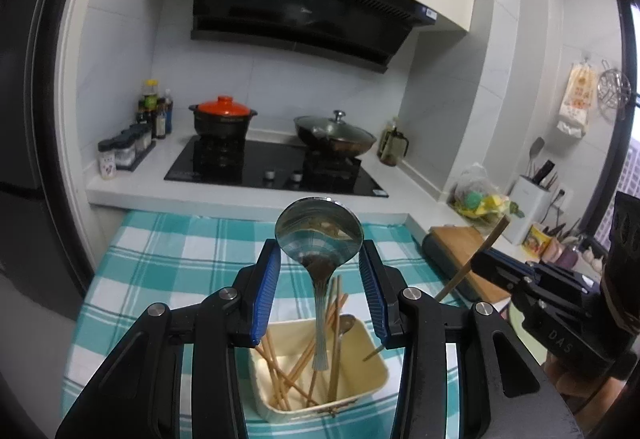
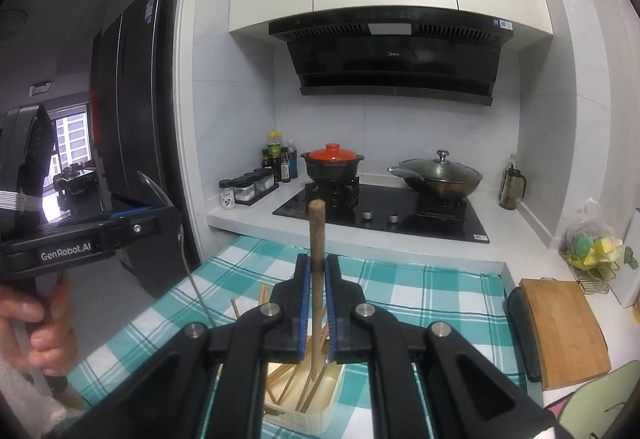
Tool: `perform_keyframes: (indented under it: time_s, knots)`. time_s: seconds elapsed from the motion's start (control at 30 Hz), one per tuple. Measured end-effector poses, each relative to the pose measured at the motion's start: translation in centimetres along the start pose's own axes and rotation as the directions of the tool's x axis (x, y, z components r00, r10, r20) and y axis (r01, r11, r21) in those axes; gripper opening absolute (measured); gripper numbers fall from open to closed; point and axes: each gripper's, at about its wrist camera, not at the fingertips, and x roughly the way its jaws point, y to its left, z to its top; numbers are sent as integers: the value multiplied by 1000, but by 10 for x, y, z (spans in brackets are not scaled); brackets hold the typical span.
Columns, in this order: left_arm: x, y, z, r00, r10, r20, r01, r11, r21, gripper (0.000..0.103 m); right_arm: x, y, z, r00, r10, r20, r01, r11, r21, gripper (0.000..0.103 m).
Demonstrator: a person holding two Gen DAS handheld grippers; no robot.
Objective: Organize utensils
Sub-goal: 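Lower both grippers into the box and open them to drop the utensils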
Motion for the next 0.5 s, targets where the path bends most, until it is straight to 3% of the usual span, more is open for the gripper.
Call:
perform_keyframes:
  time_s: [0.17, 0.33, 0.5]
  knots:
    - [54, 10, -24, 993, 35, -111, -37, 999, -9, 41, 58, -10, -27, 986, 53, -156, -45, 997, 57, 7]
    - [91, 21, -38, 979, 57, -194, -60, 998, -13, 41, 113, -18, -56, 940, 106, -324, -70, 990, 121, 7]
    - [118, 26, -42, 964, 80, -253, -83, 997, -2, 41, 153, -23, -71, 901, 135, -413, -68, 983, 173, 7]
